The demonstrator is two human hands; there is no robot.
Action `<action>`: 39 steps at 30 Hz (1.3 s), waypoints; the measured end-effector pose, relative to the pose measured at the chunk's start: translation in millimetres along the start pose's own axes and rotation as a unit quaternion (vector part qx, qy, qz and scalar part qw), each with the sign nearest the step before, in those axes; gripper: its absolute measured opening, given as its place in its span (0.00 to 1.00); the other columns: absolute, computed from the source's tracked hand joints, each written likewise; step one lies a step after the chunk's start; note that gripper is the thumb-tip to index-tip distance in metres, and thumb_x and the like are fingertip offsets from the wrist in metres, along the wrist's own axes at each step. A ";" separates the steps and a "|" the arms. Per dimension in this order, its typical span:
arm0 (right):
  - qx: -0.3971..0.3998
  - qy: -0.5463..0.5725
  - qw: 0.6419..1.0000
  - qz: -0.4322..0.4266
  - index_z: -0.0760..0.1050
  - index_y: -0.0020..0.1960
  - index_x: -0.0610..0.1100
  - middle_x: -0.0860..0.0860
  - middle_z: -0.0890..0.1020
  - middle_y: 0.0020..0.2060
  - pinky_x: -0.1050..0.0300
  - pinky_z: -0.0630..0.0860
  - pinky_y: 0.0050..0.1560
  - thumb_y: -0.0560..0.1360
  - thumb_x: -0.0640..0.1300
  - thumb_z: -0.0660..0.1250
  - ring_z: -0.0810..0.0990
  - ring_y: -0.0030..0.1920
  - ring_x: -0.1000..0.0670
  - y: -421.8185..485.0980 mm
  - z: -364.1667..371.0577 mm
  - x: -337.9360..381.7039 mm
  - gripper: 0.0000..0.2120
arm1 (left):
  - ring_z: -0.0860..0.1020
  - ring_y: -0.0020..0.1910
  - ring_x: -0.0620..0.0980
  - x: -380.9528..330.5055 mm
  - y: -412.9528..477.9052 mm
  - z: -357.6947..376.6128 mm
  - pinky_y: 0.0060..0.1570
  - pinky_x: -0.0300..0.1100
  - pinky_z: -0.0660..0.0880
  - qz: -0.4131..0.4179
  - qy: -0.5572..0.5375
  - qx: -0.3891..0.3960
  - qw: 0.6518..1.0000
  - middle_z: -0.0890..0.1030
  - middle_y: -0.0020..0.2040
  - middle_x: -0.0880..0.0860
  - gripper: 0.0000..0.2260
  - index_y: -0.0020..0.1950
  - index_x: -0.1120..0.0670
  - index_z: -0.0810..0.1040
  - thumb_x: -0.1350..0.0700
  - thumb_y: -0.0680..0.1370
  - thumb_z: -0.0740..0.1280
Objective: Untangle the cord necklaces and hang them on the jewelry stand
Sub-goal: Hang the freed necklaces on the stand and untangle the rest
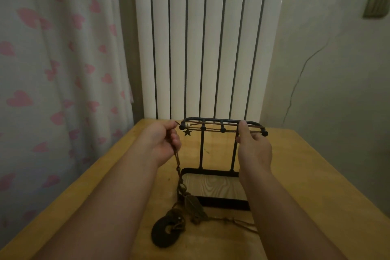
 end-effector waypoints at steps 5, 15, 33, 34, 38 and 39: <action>-0.003 0.010 1.000 0.001 0.76 0.44 0.47 0.54 0.78 0.39 0.60 0.64 0.34 0.79 0.56 0.61 0.72 0.39 0.58 -1.2 1.3 -0.1 0.15 | 0.67 0.29 0.46 -0.4 6.7 -8.2 0.28 0.39 0.67 0.047 0.144 -0.087 0.985 0.72 0.35 0.50 0.08 0.51 0.56 0.78 0.52 0.81 0.64; -0.007 0.009 1.000 0.002 0.74 0.40 0.50 0.54 0.79 0.39 0.60 0.65 0.34 0.79 0.57 0.62 0.73 0.39 0.58 -0.3 1.2 -1.1 0.14 | 0.72 0.23 0.44 -18.2 -9.9 9.5 0.21 0.34 0.72 -0.066 -0.137 0.022 0.988 0.74 0.27 0.52 0.11 0.47 0.61 0.74 0.53 0.83 0.61; 0.019 0.029 0.999 0.034 0.76 0.46 0.45 0.49 0.82 0.41 0.53 0.78 0.42 0.79 0.49 0.62 0.80 0.43 0.51 2.1 7.3 -2.0 0.09 | 0.80 0.46 0.52 -24.6 -36.3 31.5 0.41 0.44 0.79 -0.014 -0.018 0.056 0.998 0.80 0.53 0.60 0.10 0.60 0.65 0.76 0.64 0.81 0.61; 0.026 0.047 0.997 0.046 0.76 0.46 0.44 0.48 0.83 0.41 0.53 0.80 0.42 0.80 0.47 0.62 0.82 0.42 0.49 2.4 8.4 -0.9 0.08 | 0.81 0.49 0.53 -25.8 -37.1 33.2 0.43 0.45 0.79 -0.008 -0.032 0.065 0.997 0.80 0.54 0.61 0.11 0.61 0.66 0.75 0.65 0.81 0.61; 0.061 0.086 0.992 0.075 0.76 0.47 0.41 0.44 0.85 0.39 0.56 0.81 0.38 0.80 0.42 0.61 0.84 0.39 0.48 2.0 10.9 4.3 0.08 | 0.79 0.57 0.59 -27.6 -40.6 40.1 0.56 0.50 0.77 0.010 -0.022 0.090 0.996 0.80 0.57 0.64 0.14 0.66 0.67 0.70 0.64 0.82 0.58; 0.075 0.092 0.989 0.082 0.77 0.46 0.41 0.44 0.85 0.39 0.56 0.82 0.39 0.80 0.42 0.61 0.83 0.38 0.49 1.5 12.0 5.9 0.08 | 0.78 0.60 0.60 -26.9 -40.8 41.4 0.57 0.51 0.75 0.010 -0.010 0.096 0.995 0.79 0.59 0.64 0.16 0.68 0.67 0.69 0.64 0.82 0.57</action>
Point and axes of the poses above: each hand's wrist, its own y-axis towards the middle knuckle, its own z-axis out of the palm, x = y × z, the point moved 3 cm from there along y, towards the middle knuckle
